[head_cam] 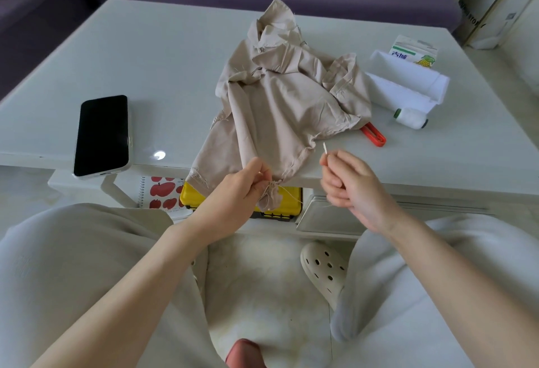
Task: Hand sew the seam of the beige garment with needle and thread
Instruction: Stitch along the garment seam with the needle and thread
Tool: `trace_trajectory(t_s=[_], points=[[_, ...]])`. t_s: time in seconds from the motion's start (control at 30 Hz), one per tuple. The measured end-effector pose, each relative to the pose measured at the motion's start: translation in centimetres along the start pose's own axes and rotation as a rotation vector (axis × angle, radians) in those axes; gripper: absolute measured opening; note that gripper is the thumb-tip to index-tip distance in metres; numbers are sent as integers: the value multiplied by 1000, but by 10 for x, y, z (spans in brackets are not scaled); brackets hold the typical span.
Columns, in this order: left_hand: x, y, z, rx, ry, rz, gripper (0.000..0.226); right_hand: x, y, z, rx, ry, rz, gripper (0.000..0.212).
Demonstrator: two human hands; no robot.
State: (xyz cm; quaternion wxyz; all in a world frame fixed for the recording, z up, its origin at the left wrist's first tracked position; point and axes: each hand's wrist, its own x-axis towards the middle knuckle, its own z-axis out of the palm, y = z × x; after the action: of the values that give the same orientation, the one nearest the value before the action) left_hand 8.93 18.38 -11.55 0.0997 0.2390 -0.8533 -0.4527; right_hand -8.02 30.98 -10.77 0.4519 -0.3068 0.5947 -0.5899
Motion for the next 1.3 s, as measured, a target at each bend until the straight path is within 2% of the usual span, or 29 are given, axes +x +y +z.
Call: trace_trajectory(t_s=[0.1, 0.27, 0.43, 0.53, 0.6, 0.7, 0.87, 1.07, 1.3], points=[[0, 2, 1, -62, -10, -3, 25, -1, 10, 9, -198, -4, 54, 23], [0, 4, 2, -87, -6, -3, 21, 1, 13, 26, -211, -33, 135, 12], [1, 6, 1, -89, -2, 5, 17, 4, 15, 34, -352, -136, 136, 18], [1, 6, 0, -81, -2, 5, 20, 8, 14, 30, -401, -49, 74, 22], [1, 6, -1, -72, -8, -1, 21, 13, 10, 24, -440, 69, 3, 18], [1, 6, -2, -106, -3, -9, 16, 21, 4, 8, -508, 298, -96, 25], [-1, 7, -3, -126, 11, -7, 14, 30, 3, -17, -555, 539, -121, 27], [-1, 8, -4, -152, 60, 11, 16, 34, 9, -28, -631, 620, -65, 25], [-3, 8, -5, -170, 104, 13, 14, 27, 9, -24, -669, 524, -35, 21]])
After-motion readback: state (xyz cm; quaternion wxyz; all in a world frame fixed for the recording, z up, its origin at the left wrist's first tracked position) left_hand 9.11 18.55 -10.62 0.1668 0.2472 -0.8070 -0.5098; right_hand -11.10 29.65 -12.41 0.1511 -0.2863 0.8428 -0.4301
